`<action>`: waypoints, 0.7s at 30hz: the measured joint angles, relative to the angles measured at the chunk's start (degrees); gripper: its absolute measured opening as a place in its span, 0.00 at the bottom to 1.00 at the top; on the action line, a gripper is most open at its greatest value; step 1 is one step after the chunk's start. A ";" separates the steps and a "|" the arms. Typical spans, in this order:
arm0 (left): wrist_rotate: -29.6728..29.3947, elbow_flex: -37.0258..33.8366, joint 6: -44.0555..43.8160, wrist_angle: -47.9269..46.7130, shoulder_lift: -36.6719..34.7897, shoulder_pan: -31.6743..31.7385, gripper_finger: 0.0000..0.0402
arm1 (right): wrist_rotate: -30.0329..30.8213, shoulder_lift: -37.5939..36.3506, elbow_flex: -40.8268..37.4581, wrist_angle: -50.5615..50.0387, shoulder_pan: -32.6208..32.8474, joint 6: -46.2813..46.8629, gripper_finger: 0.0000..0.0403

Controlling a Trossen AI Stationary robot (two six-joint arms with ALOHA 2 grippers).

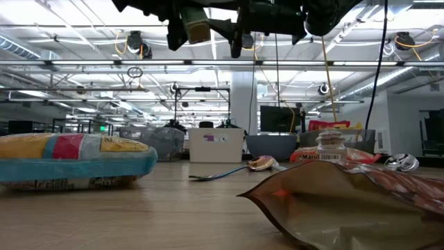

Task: Pick & Place Food Item
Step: Put the green seasoning bottle into the white bin

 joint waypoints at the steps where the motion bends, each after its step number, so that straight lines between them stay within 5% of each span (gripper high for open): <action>1: -0.09 0.00 0.00 0.01 0.00 -0.09 0.51 | -0.52 0.00 -0.02 0.02 0.00 0.32 0.41; 12: -0.53 0.02 0.11 0.00 -0.04 0.10 0.51 | -2.48 0.00 -0.04 -0.01 0.04 2.93 0.43; 21: -0.37 0.12 0.42 -4.97 -1.37 0.91 0.51 | -6.04 0.00 -0.10 -0.39 -0.37 5.86 0.59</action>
